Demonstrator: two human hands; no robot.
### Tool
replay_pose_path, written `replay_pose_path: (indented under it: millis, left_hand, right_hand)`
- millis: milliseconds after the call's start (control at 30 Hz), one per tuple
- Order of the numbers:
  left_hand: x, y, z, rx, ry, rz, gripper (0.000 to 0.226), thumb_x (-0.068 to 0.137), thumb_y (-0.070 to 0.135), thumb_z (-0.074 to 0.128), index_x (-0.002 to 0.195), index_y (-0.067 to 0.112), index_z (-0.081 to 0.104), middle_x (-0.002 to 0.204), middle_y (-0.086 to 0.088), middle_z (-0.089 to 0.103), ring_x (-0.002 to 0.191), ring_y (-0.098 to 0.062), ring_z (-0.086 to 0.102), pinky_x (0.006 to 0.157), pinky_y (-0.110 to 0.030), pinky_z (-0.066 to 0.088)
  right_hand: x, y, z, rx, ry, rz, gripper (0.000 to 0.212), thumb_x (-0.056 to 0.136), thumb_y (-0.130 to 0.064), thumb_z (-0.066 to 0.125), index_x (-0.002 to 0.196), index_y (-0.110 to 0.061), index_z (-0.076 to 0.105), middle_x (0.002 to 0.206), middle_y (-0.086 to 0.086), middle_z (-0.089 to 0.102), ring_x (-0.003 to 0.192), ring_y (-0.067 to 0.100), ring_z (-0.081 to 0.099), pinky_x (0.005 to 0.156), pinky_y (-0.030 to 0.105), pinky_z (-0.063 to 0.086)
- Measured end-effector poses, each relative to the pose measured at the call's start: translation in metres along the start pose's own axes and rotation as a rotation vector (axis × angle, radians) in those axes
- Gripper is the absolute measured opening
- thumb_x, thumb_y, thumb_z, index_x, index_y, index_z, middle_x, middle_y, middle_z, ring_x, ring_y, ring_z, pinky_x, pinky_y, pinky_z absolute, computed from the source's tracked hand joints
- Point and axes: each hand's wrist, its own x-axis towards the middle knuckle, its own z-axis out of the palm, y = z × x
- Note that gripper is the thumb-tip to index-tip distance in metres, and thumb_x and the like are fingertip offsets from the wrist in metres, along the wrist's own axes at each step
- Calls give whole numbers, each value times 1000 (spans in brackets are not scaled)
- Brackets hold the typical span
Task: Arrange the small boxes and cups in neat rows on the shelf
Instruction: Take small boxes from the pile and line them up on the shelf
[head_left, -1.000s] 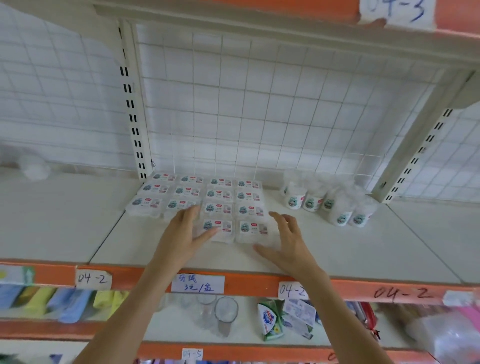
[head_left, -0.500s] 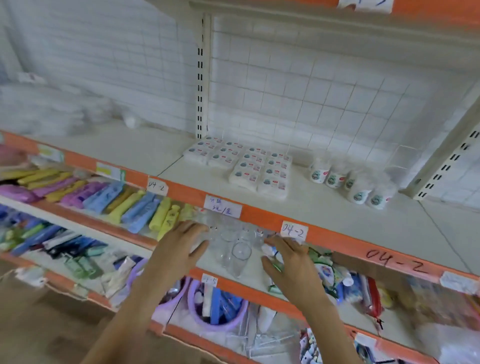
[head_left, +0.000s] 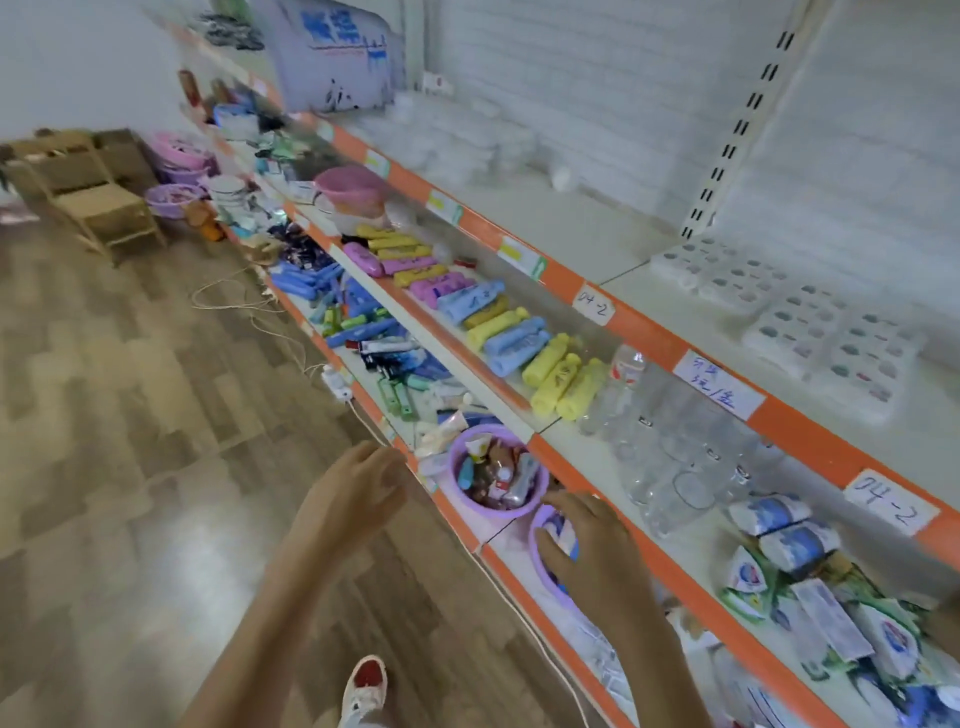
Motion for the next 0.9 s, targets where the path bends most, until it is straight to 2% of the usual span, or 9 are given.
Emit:
replay_pose_path:
  millis: [67,133,233,300,400,467,633,767,900]
  left_hand:
    - [2,-23,-17,-7,53,-63,28,82,35,53,103,18,64,96,3,58,90,-18,59,67,-25,40]
    - [11,-51,-32,-3,93,-112,28,82,32,58,106,18,62,98,2,58,92,-19,58,70,-26,42]
    - [34,-100,-54,19,112,-166,30,83,29,61,111,17,60,102,-2,59,95,-21,59,74,-28,44]
    - [56,-129,-74,22,118,-176,32,83,32,59,111,18,59,100,-1,58,95,-21,58,75,-30,45]
    - [94,-168,-104,40,144,-175,33,81,33,57,110,18,59,100,0,57,96,-21,57,74,-29,44]
    - [119,-191,-122,51,145,-175,31,83,29,60,113,17,58,102,-1,56,98,-20,55,75,-29,43]
    - [184,-233,-145,51,133,-127,40,78,38,50,112,18,59,98,4,55,96,-16,56,77,-31,47]
    - [243,-246,-147,31,109,-32,29,85,31,60,113,23,58,99,11,51,95,-8,55,78,-23,44]
    - [318,-253,-145,16,86,64,28,86,31,58,113,27,56,102,17,48,95,-3,53,78,-18,42]
  right_hand:
    - [28,-20,16,30,-40,-48,41,80,-42,49,109,-16,63,107,-1,61,101,19,55,85,32,46]
    - [60,-42,32,46,-66,-90,39,80,-41,51,109,-18,64,107,-2,61,99,18,56,81,24,42]
    - [114,-82,55,48,-92,-149,54,75,-53,39,110,-20,64,107,-4,62,100,16,56,79,18,36]
    - [150,-110,68,68,-99,-172,56,75,-55,37,113,-22,61,112,-5,61,103,15,55,80,20,37]
    - [202,-147,86,100,-95,-217,34,86,-36,57,117,-23,59,118,-5,58,109,13,52,86,22,39]
    - [233,-167,96,115,-75,-236,31,87,-28,60,118,-20,59,118,-5,58,110,12,51,87,20,37]
    - [301,-195,111,107,-44,-249,29,87,-27,61,115,-20,61,114,-6,59,105,8,52,84,14,35]
    - [354,-197,112,136,-37,-233,27,88,-29,59,115,-26,59,112,-15,54,101,-2,46,80,1,31]
    - [421,-190,106,162,28,-225,23,88,-31,59,111,-31,59,109,-18,56,104,-2,49,82,7,33]
